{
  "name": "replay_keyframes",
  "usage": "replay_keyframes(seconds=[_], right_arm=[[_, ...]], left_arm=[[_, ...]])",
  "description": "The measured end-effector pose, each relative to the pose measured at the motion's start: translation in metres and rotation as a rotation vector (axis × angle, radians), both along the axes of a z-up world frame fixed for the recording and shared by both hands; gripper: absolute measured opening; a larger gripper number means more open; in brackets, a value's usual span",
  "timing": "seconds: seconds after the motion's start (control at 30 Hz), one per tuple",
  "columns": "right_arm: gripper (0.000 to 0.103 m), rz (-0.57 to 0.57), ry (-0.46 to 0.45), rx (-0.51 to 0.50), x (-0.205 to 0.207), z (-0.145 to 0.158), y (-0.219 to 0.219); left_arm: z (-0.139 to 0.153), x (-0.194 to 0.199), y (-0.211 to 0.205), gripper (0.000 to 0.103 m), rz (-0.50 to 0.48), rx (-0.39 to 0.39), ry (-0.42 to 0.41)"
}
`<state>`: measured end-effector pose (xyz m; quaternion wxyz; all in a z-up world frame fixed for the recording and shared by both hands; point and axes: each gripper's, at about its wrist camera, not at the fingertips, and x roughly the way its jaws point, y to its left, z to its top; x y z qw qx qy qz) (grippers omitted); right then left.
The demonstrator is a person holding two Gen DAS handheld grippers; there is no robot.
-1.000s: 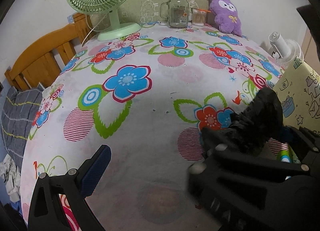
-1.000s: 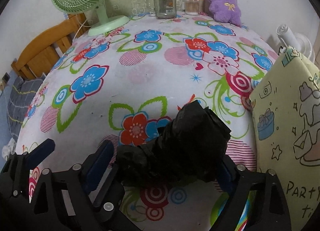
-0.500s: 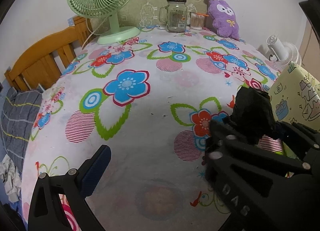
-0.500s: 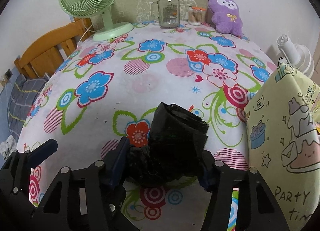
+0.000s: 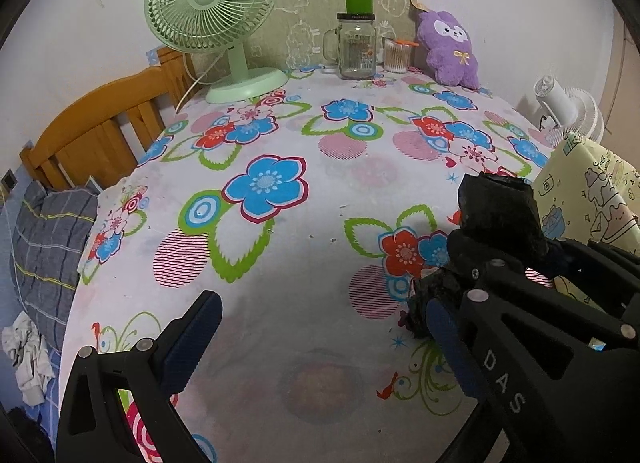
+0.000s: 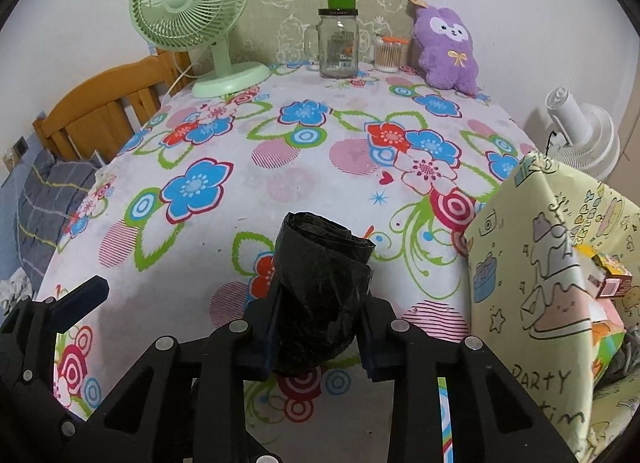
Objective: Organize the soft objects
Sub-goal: 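Close the right tool on the black bag roll and lift it, then carry the black bag roll in the right tool over the basket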
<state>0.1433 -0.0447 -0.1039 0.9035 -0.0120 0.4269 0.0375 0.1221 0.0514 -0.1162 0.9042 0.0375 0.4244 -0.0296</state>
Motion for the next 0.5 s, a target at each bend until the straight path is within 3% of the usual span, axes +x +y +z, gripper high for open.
replay_keyframes(seconds=[0.5], right_arm=[[0.032, -0.003, -0.084, 0.002, -0.017, 0.035, -0.006]], left_arm=[[0.029, -0.015, -0.005, 0.103, -0.003, 0.02, -0.059]])
